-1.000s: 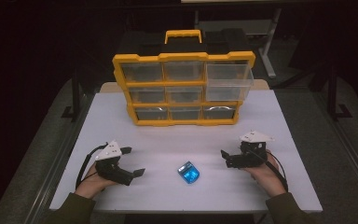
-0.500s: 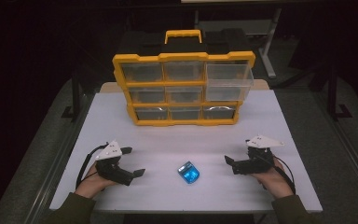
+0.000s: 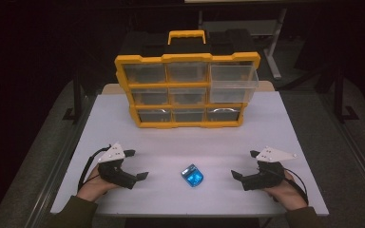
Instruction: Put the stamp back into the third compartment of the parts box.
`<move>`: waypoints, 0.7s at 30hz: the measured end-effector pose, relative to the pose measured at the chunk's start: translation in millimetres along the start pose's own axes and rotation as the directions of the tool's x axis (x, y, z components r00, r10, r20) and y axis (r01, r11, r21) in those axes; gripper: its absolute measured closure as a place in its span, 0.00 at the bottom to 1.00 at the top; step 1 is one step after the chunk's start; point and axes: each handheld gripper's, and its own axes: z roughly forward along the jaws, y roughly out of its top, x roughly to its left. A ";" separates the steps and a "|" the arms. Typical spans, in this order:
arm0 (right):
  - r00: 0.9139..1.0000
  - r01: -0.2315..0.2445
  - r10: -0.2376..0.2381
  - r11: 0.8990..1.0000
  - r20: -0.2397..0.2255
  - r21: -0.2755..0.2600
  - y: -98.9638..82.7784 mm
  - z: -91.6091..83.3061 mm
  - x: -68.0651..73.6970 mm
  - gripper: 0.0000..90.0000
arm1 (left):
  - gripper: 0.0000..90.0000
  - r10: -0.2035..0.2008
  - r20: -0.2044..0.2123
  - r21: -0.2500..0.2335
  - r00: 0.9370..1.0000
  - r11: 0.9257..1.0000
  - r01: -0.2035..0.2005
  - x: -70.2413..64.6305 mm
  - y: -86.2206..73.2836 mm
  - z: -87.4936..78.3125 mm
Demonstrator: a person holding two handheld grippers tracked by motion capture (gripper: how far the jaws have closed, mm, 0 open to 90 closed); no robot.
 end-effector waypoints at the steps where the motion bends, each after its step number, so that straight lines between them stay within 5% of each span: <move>1: 1.000 0.007 -0.007 1.000 -0.001 0.000 -0.6 0.6 1.0 0.00 | 0.01 0.009 0.006 0.001 1.000 1.000 -0.009 0.1 0.6 -0.1; 21: 1.000 0.014 -0.014 1.000 -0.008 0.007 -1.6 3.5 1.2 0.00 | 0.01 0.037 0.035 0.047 0.999 0.998 -0.039 -11.9 21.4 11.1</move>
